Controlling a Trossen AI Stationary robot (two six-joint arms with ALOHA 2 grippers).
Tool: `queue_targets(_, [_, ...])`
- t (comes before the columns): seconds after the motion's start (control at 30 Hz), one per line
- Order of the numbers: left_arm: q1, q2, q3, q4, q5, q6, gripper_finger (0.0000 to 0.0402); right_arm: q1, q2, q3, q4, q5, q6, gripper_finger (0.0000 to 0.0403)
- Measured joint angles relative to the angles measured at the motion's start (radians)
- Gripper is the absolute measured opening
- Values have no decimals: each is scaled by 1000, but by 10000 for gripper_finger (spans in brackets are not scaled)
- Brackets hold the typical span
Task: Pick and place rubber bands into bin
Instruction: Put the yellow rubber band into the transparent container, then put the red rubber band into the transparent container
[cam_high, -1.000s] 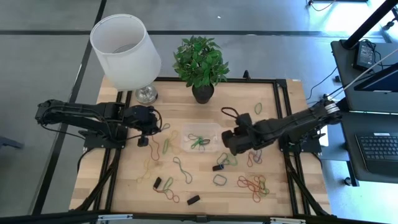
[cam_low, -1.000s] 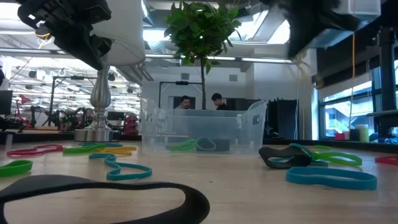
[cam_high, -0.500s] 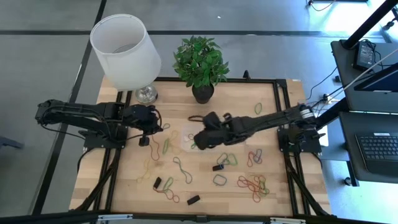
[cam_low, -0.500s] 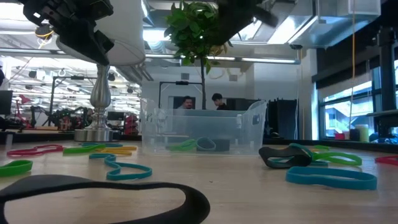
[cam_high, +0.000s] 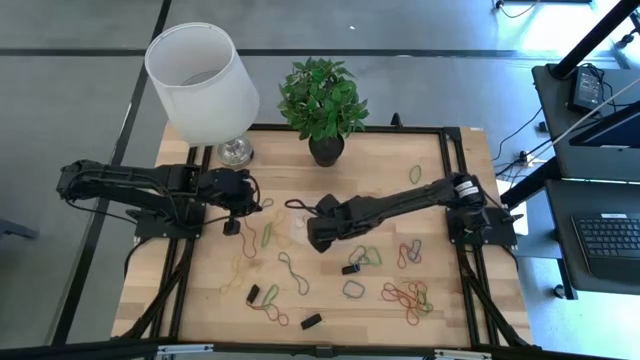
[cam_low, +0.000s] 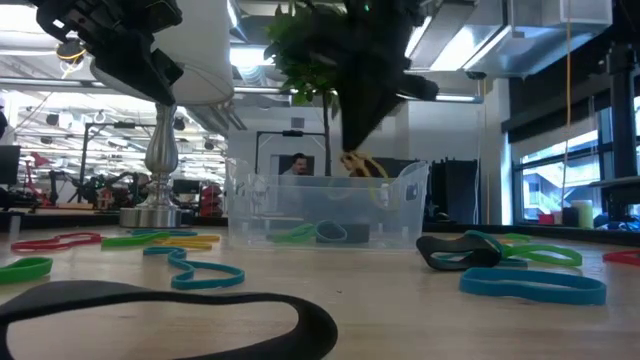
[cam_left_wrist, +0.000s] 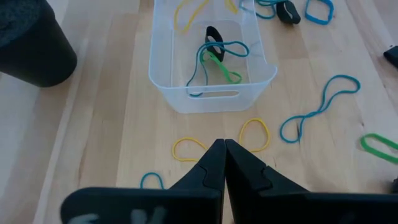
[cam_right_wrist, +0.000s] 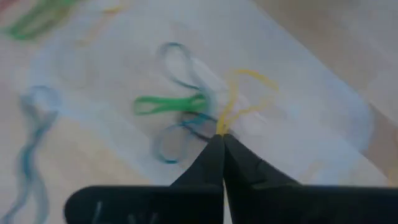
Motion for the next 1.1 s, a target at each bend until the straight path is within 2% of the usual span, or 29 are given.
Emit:
queue_targets(0.7, [0,0,0,0,0,0,6,-24,4,0,-58,0,-5,59])
queue_targets(0.8, [0,0,0,-1,1,0,6,-24,-7,7,-83,-22,-52,53])
queue_targets(0.93, [-2,0,22,-3,0,0,5,-20,-80,15,-114,-24,-112,18])
queue_targets(1.0, [-10,0,40,-18,-26,5,2,-12,-124,3,-122,-17,-162,6])
queue_targets(1.1, [-34,5,79,-77,-83,2,2,16,-213,-65,-178,-18,-215,8])
